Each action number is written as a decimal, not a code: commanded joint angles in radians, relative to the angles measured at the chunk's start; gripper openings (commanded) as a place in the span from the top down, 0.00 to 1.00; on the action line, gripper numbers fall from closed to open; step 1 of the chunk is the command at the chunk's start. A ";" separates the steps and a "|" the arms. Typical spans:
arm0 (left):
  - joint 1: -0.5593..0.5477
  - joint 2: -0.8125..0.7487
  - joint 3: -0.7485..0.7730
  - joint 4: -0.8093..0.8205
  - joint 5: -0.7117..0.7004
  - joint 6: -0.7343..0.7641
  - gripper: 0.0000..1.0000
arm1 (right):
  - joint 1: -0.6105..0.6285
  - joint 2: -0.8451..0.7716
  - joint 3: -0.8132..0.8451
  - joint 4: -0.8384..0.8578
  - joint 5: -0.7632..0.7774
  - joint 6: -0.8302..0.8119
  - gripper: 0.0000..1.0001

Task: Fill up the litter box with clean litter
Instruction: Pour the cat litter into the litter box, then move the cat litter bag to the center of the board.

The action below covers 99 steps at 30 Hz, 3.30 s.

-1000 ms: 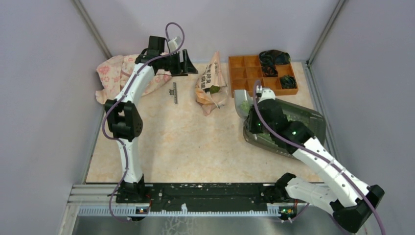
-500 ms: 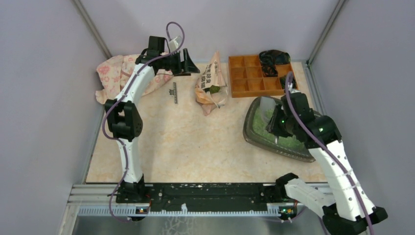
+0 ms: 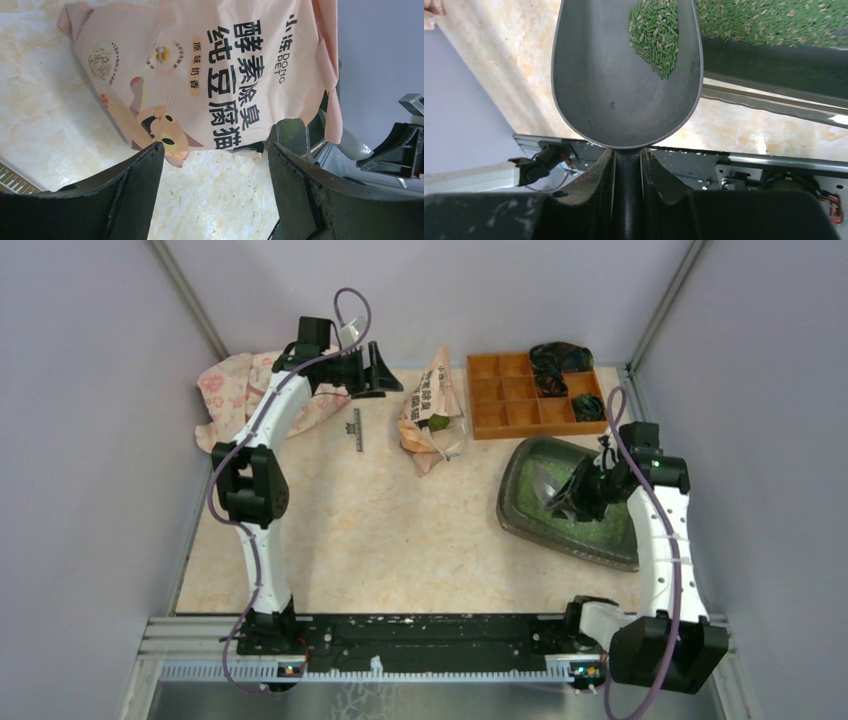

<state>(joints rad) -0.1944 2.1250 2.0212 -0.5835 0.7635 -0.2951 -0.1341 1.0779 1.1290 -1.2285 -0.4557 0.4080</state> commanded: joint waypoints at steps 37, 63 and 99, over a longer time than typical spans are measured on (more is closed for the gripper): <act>0.122 0.016 0.007 0.039 0.175 -0.020 0.01 | -0.221 0.091 -0.177 0.118 -0.541 0.193 1.00; 0.119 0.059 0.014 0.027 0.085 -0.035 0.01 | 0.653 0.294 0.646 -0.269 0.387 0.054 1.00; -0.048 0.296 0.248 0.074 -0.208 -0.109 0.03 | 0.588 1.115 1.136 0.019 0.096 -0.146 1.00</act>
<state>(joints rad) -0.2256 2.3928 2.2169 -0.5335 0.5865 -0.3935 0.4549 2.1319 2.2452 -1.2423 -0.2802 0.2790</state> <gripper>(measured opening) 0.975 0.223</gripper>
